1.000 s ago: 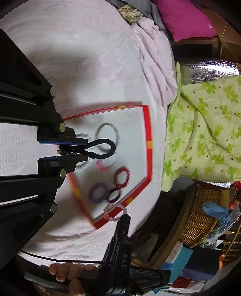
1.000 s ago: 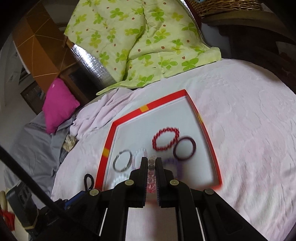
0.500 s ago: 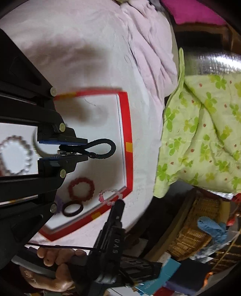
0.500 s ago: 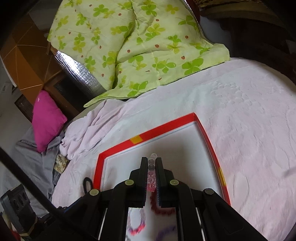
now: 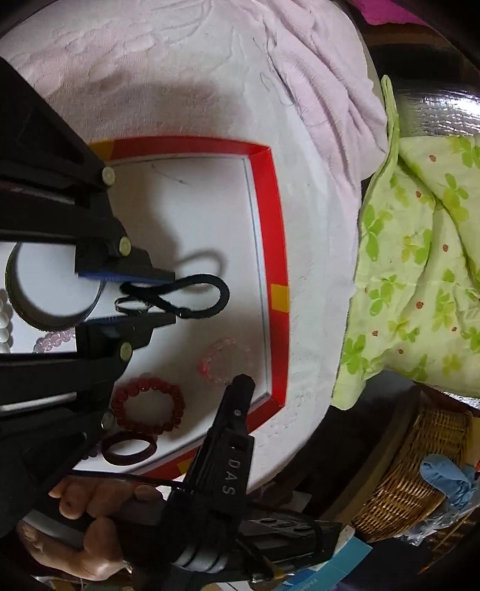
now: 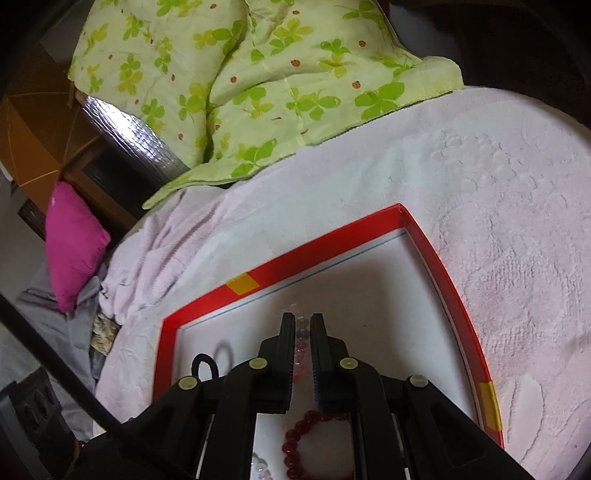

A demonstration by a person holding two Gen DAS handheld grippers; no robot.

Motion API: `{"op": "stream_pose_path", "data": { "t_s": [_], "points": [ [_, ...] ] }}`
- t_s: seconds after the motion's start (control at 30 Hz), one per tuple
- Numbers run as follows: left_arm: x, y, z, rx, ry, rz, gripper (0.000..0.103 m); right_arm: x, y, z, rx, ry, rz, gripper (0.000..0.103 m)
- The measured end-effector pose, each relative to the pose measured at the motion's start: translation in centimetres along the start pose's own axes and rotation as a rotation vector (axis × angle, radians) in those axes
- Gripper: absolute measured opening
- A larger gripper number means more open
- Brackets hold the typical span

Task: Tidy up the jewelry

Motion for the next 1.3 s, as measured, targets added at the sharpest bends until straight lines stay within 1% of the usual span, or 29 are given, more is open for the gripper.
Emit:
{"op": "stream_pose_path", "data": {
  "t_s": [0.03, 0.1, 0.13, 0.17, 0.23, 0.3, 0.33, 0.37, 0.4, 0.43, 0.47, 0.5, 0.53, 0.6, 0.67, 0.73, 0.8, 0.87, 0.9, 0.97, 1.03, 1.07, 1.1, 1.13, 1.2, 1.3],
  "points": [
    [0.2, 0.0, 0.0, -0.003, -0.014, -0.013, 0.024, 0.2, 0.0, -0.1, -0.001, -0.012, 0.003, 0.012],
    [0.4, 0.3, 0.0, 0.001, -0.027, -0.028, 0.038, 0.6, 0.4, -0.3, 0.003, -0.028, 0.008, 0.014],
    [0.5, 0.9, -0.1, 0.011, -0.031, -0.034, 0.041, 0.7, 0.8, -0.4, 0.011, -0.036, 0.009, 0.017],
    [0.5, 1.3, -0.2, 0.021, -0.030, -0.042, 0.048, 0.8, 1.1, -0.6, 0.013, -0.040, 0.010, 0.017],
    [0.5, 2.6, -0.5, 0.045, -0.029, -0.070, 0.053, 0.6, 2.0, -0.6, 0.012, -0.045, 0.005, 0.017],
    [0.5, 4.1, -0.6, 0.061, -0.031, -0.112, 0.066, 0.1, 3.1, -0.5, 0.013, -0.032, 0.009, 0.017],
    [0.8, 5.3, -0.6, 0.073, -0.037, -0.145, 0.068, -0.3, 3.8, -0.3, 0.014, -0.019, 0.011, 0.022],
    [0.9, 6.1, -0.6, 0.085, -0.045, -0.168, 0.070, -0.5, 4.3, -0.1, 0.014, -0.009, 0.013, 0.030],
    [1.1, 6.8, -0.6, 0.091, -0.053, -0.187, 0.073, -0.9, 5.2, 0.2, 0.016, 0.009, 0.019, 0.034],
    [1.4, 8.0, -0.4, 0.096, -0.065, -0.217, 0.074, -1.3, 6.2, 0.6, 0.024, 0.035, 0.025, 0.044],
    [1.6, 8.7, -0.3, 0.100, -0.071, -0.239, 0.076, -1.6, 7.2, 1.1, 0.039, 0.061, 0.032, 0.051],
    [1.7, 9.5, -0.1, 0.105, -0.078, -0.263, 0.078, -1.8, 8.3, 1.6, 0.061, 0.087, 0.045, 0.051],
    [2.0, 10.7, 0.4, 0.112, -0.084, -0.295, 0.079, -1.9, 9.5, 2.1, 0.084, 0.108, 0.064, 0.051],
    [2.1, 12.1, 1.2, 0.121, -0.079, -0.337, 0.080, -1.5, 11.4, 3.1, 0.107, 0.121, 0.084, 0.051],
    [2.0, 13.8, 3.1, 0.144, -0.047, -0.385, 0.083, -0.6, 13.4, 4.9, 0.120, 0.143, 0.105, 0.052],
    [1.8, 14.7, 4.9, 0.132, -0.019, -0.410, 0.084, 0.8, 15.1, 6.8, 0.135, 0.184, 0.174, 0.052],
    [1.7, 15.9, 6.8, 0.134, 0.017, -0.459, 0.084, 2.0, 16.3, 8.1, 0.147, 0.203, 0.219, 0.052],
    [2.0, 17.2, 9.0, 0.151, 0.053, -0.511, 0.084, 3.2, 17.7, 9.5, 0.140, 0.209, 0.231, 0.052],
    [2.4, 17.9, 10.1, 0.155, 0.061, -0.525, 0.084, 3.6, 18.5, 10.1, 0.142, 0.208, 0.226, 0.052],
    [3.6, 19.1, 11.9, 0.179, 0.055, -0.524, 0.084, 4.1, 20.4, 11.3, 0.166, 0.210, 0.204, 0.052],
    [5.1, 20.3, 13.6, 0.207, 0.047, -0.512, 0.088, 4.4, 23.1, 13.2, 0.220, 0.239, 0.178, 0.053],
    [5.8, 21.0, 14.4, 0.224, 0.042, -0.509, 0.091, 4.5, 24.2, 14.1, 0.245, 0.255, 0.171, 0.057],
    [6.5, 21.5, 14.9, 0.244, 0.034, -0.511, 0.091, 4.6, 25.3, 15.2, 0.271, 0.272, 0.164, 0.060],
    [7.2, 22.2, 15.4, 0.266, 0.019, -0.513, 0.092, 4.6, 26.2, 16.2, 0.296, 0.290, 0.161, 0.066],
    [8.4, 23.3, 16.0, 0.307, -0.020, -0.506, 0.093, 4.2, 27.5, 17.4, 0.338, 0.327, 0.168, 0.067],
    [8.6, 23.5, 16.0, 0.319, -0.044, -0.527, 0.094, 3.3, 28.3, 18.3, 0.379, 0.368, 0.158, 0.068]
  ]
}}
Point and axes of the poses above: each gripper's, at about its wrist camera, not at the fingertips, and y roughly against the way its jaws point, x to its right, z to its underside, the point moved 4 cm from there along -y, roughly the way its jaws point, and after that the axes turned 9 degrees about -y, right-handed, at the moved point
